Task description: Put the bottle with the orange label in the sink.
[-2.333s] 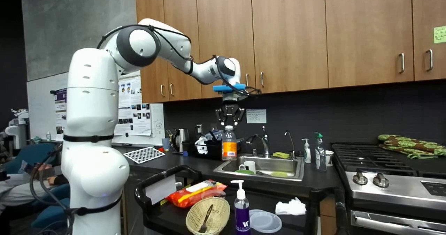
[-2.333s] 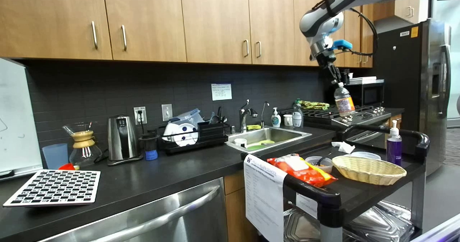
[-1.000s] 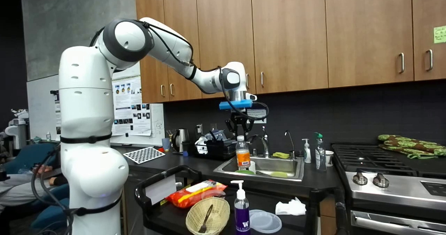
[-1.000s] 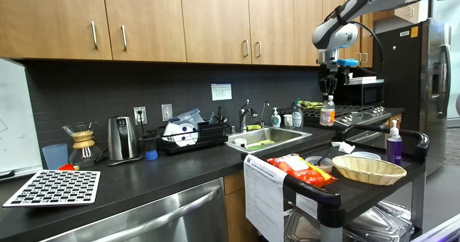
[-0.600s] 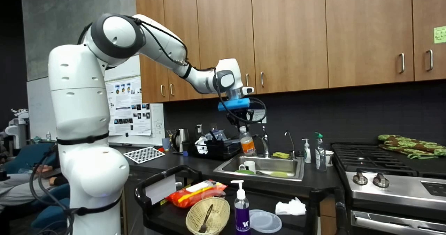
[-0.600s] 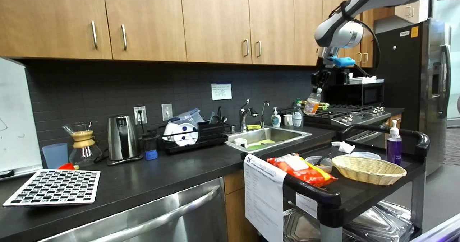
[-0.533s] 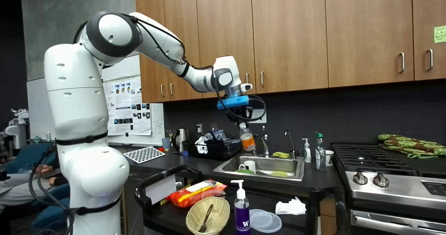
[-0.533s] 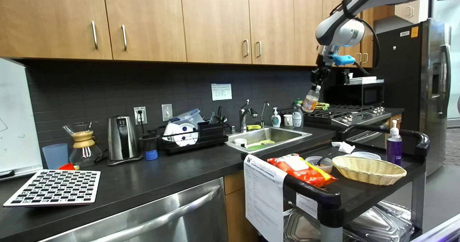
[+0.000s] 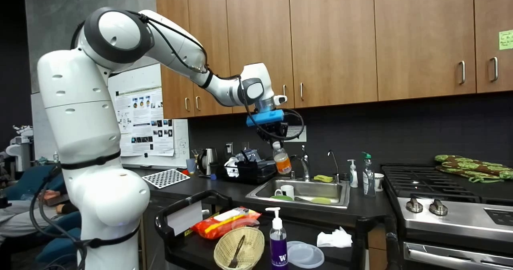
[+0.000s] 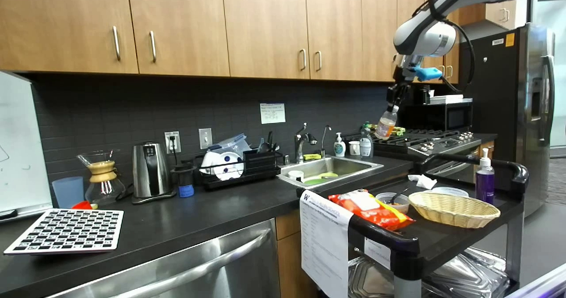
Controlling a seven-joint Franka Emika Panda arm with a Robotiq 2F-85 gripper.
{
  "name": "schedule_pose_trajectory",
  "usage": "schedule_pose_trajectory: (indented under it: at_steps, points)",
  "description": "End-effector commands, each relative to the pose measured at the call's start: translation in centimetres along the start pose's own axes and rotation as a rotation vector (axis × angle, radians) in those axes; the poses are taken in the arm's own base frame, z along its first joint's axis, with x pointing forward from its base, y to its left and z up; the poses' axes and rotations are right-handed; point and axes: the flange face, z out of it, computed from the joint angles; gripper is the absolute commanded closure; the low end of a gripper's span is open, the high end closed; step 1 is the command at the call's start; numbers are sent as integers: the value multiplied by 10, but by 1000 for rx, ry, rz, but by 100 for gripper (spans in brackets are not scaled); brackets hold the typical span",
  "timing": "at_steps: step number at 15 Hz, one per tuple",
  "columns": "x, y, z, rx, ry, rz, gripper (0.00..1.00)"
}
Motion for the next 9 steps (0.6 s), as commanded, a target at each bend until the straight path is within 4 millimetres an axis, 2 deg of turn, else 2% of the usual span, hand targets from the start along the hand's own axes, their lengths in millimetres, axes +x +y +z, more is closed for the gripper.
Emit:
schedule_pose_trajectory:
  at_steps: [1, 3, 9]
  points:
    - [-17, 7, 20, 49, -206, 13, 86]
    - [-27, 5, 22, 83, -335, 11, 86]
    - [-47, 3, 7, 123, -646, 34, 86]
